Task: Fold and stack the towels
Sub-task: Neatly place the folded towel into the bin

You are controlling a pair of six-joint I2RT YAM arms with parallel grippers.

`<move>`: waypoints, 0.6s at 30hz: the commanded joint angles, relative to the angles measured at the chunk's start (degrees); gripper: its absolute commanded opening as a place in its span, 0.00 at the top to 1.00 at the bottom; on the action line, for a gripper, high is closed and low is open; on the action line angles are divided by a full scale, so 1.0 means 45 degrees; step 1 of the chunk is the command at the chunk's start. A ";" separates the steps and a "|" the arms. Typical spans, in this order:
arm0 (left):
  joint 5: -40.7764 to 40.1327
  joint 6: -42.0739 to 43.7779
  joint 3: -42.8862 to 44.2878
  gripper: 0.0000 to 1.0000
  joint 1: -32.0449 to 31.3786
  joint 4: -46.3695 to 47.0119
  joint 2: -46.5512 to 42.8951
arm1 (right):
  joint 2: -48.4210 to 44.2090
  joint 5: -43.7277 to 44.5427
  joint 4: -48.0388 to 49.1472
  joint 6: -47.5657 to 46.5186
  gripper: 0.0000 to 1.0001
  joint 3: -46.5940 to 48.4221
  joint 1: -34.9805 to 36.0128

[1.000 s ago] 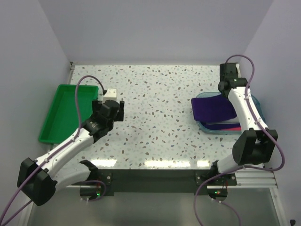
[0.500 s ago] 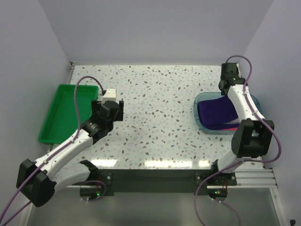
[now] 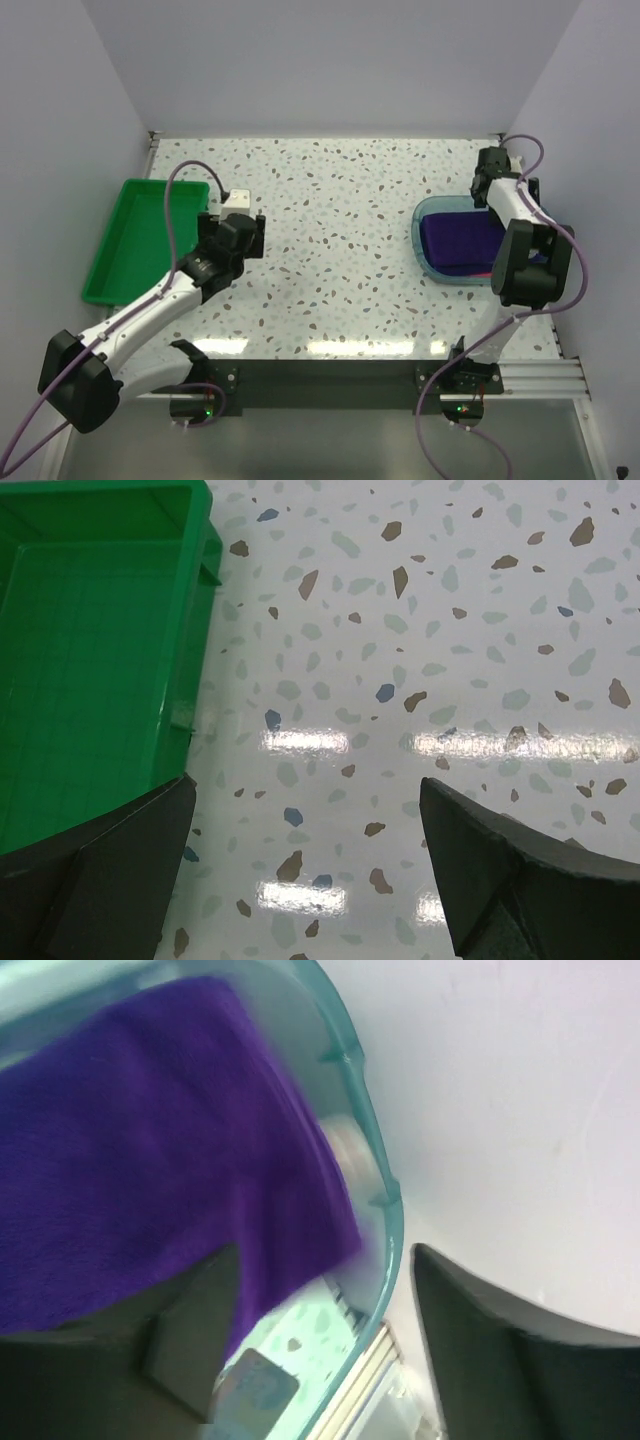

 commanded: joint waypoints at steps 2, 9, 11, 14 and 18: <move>-0.0063 -0.0003 0.0379 0.00 -0.0038 0.0259 0.0381 | 0.0135 0.2155 -0.1030 0.2258 0.14 0.1512 -0.0086; 0.0074 -0.0548 0.1862 0.00 0.0021 -0.1125 0.1027 | -0.2011 0.0111 -0.3182 0.3884 0.04 0.2629 -0.0086; 0.0152 -0.0879 0.2349 0.00 0.0060 -0.1420 0.1085 | -0.2869 -0.1488 -0.3320 0.4607 0.05 0.2356 -0.0086; 0.0348 -0.1290 0.3013 0.00 0.0080 -0.1986 0.1105 | -0.4958 -0.4118 -0.2755 0.4822 0.04 0.1166 -0.0086; 0.0193 -0.1837 0.3796 0.00 0.0080 -0.3040 0.1008 | -0.8409 -0.7214 -0.1799 0.4980 0.01 -0.0592 0.0089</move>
